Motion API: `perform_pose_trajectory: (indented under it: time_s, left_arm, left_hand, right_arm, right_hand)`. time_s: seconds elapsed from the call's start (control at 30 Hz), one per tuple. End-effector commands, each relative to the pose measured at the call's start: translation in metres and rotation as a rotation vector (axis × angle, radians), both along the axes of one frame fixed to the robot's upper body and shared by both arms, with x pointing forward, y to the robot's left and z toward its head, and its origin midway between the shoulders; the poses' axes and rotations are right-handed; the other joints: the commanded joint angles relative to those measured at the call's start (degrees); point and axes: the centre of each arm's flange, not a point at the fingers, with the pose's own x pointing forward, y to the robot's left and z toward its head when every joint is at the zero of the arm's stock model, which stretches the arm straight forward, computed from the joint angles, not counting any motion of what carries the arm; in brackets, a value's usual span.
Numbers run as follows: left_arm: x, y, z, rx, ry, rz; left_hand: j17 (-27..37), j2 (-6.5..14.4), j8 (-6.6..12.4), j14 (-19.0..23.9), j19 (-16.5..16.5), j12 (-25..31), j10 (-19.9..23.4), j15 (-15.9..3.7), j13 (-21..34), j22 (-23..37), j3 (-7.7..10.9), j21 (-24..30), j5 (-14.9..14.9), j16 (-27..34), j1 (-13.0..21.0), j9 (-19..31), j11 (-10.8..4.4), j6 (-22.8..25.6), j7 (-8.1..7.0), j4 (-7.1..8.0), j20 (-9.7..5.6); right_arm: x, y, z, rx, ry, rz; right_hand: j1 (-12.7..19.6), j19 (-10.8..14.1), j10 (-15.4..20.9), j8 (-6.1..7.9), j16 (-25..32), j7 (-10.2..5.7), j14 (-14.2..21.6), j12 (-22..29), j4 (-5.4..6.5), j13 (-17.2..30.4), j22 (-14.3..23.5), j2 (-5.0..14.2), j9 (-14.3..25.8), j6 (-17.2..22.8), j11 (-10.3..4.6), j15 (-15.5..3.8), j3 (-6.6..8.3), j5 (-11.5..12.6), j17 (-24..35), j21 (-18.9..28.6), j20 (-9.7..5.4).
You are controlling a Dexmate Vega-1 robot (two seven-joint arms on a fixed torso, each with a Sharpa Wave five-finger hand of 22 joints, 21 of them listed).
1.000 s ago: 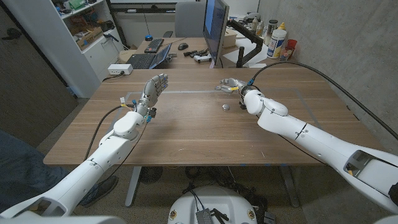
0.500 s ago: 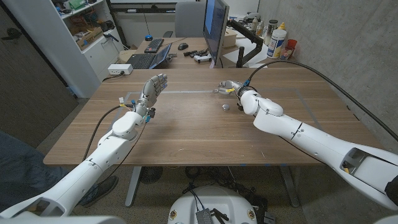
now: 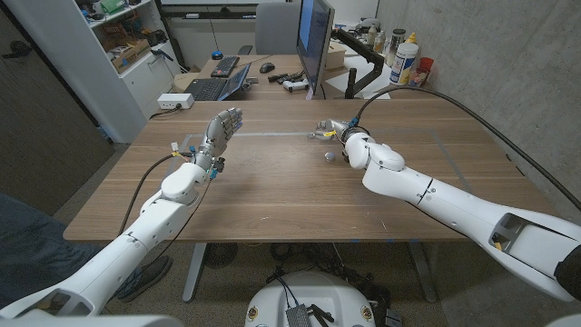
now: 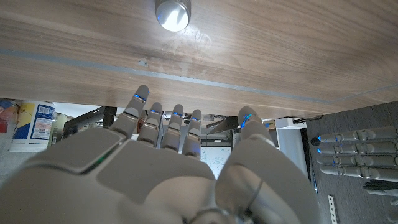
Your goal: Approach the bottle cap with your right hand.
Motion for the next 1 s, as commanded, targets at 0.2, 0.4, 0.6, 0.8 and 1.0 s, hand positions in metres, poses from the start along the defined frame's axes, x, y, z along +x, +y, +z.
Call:
perform_pose_trajectory:
  time_s: [0.2,0.4,0.6,0.8,1.0]
  left_arm:
    - [-0.0026,0.0102,0.0049,0.003,-0.013,-0.014]
    - [-0.0012,0.0125,0.0042,0.003,-0.008,-0.012]
    - [-0.0027,0.0127,0.0057,0.0,-0.01,-0.01]
    - [-0.0031,0.0145,0.0076,-0.001,-0.017,-0.01]
    - [0.0001,0.0128,0.0081,0.0,-0.018,-0.012]
  left_hand:
    - [0.2,0.6,-0.14,0.3,-0.4,0.2,1.0,0.13,0.2,0.2,-0.15,0.0,0.3,-0.1,0.0,0.3,0.04,0.7,0.02,-0.31,-1.71]
    - [0.2,0.7,-0.13,0.3,-0.4,0.2,1.1,0.16,0.2,0.2,-0.19,0.0,0.3,0.0,-0.1,0.3,-0.16,0.9,0.07,-0.34,-1.73]
    - [0.2,0.7,-0.14,0.2,-0.4,0.2,1.1,0.15,0.2,0.2,-0.23,0.0,0.3,-0.1,-0.1,0.3,0.01,0.9,0.08,-0.36,-1.71]
    - [0.2,0.7,-0.09,0.2,-0.5,0.2,1.2,0.16,0.2,0.2,-0.26,-0.1,0.3,-0.1,-0.1,0.3,0.06,1.1,0.03,-0.39,-1.68]
    - [0.2,0.7,-0.08,0.3,-0.5,0.2,1.2,0.12,0.2,0.2,-0.3,-0.1,0.3,-0.1,-0.1,0.3,0.06,1.2,-0.01,-0.41,-1.68]
  right_arm:
    - [0.004,0.015,-0.0053,-0.019,0.014,-0.045]
    - [0.004,0.015,-0.0071,-0.019,0.018,-0.058]
    - [0.0043,0.0169,-0.0052,-0.033,0.023,-0.069]
    - [0.0058,0.0181,-0.0042,-0.037,0.026,-0.072]
    - [0.0107,0.0162,-0.0015,-0.041,0.026,-0.074]
  right_hand:
    - [1.0,0.7,0.9,0.25,0.4,-0.28,0.8,0.0,-0.49,0.1,0.2,-0.71,0.0,1.2,-0.04,-0.15,0.29,0.6,0.1,-0.3,0.73]
    - [1.6,1.0,1.4,0.49,0.5,-0.47,1.4,0.1,-0.57,0.2,0.2,-1.14,0.0,2.1,-0.34,-0.22,0.34,0.8,0.1,-0.7,0.85]
    - [2.3,1.5,2.0,0.75,0.6,-0.45,2.0,0.3,-0.72,0.2,0.2,-1.91,0.0,3.1,-0.55,-0.48,0.29,1.0,0.1,-1.0,0.92]
    - [2.7,1.9,2.3,0.83,0.6,-0.36,2.3,0.4,-0.77,0.2,0.2,-2.43,0.0,3.6,-0.49,-0.46,0.26,1.2,0.1,-1.1,1.0]
    - [3.0,2.1,2.5,0.85,0.7,-0.22,2.6,0.4,-0.74,0.2,0.2,-2.78,0.0,3.9,-0.47,-0.63,0.23,1.3,0.1,-1.3,1.1]
